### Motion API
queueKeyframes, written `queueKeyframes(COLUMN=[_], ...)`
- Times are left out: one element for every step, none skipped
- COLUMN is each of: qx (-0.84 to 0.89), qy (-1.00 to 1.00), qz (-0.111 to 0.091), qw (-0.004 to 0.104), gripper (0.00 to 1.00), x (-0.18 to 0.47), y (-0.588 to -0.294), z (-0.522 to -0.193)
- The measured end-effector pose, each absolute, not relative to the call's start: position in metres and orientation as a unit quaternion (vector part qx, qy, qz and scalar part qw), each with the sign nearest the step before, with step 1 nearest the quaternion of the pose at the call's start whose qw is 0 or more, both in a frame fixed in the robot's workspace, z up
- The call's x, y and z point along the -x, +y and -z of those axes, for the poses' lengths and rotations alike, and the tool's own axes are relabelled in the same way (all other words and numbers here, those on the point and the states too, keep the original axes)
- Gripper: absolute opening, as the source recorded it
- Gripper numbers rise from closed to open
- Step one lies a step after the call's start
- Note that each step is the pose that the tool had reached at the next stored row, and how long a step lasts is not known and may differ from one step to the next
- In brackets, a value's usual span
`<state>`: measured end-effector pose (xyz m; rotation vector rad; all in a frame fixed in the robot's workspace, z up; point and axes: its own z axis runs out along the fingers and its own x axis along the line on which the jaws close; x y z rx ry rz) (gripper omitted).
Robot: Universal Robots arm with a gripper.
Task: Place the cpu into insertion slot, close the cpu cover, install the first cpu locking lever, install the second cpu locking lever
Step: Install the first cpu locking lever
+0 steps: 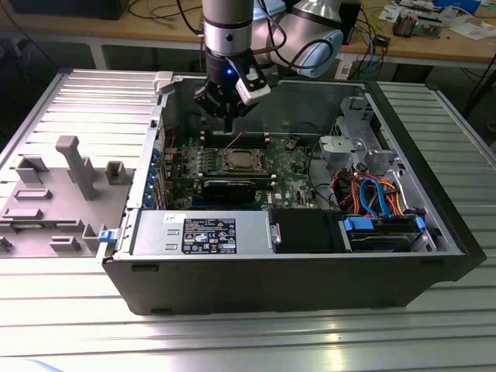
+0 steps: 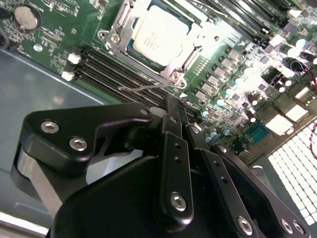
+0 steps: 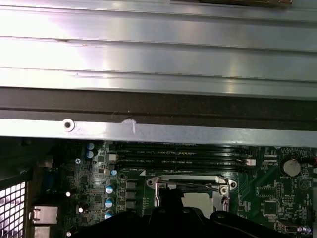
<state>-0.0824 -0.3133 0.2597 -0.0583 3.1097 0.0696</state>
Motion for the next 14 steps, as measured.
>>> queueKeyframes(qx=[0.019,0.019,0.019,0.019,0.019,0.019,0.019,0.019,0.019,0.019,0.019,0.019,0.019,0.019], qy=[0.999,0.999,0.999,0.999,0.999,0.999,0.999,0.999,0.999,0.999,0.999,0.999,0.999,0.999], qz=[-0.022,-0.023,-0.023,-0.025,-0.026,-0.027,-0.027,-0.027,-0.028,-0.028,-0.028,-0.028,-0.028,-0.028], qw=[0.015,0.015,0.015,0.015,0.015,0.015,0.015,0.015,0.015,0.015,0.015,0.015,0.015,0.015], gripper=[0.11,0.11,0.11,0.11,0.11,0.11,0.11,0.11,0.11,0.11,0.11,0.11,0.11,0.11], x=[0.0824,0.0824,0.0824,0.0823,0.0823,0.0823,0.0823,0.0823,0.0823,0.0823,0.0823,0.0823,0.0823,0.0823], y=[-0.3133,-0.3133,-0.3133,-0.3133,-0.3133,-0.3132,-0.3132,-0.3132,-0.3133,-0.3133,-0.3133,-0.3133,-0.3133,-0.3133], z=[-0.2597,-0.2596,-0.2594,-0.2591,-0.2589,-0.2587,-0.2587,-0.2587,-0.2587,-0.2587,-0.2587,-0.2587,-0.2587,-0.2587])
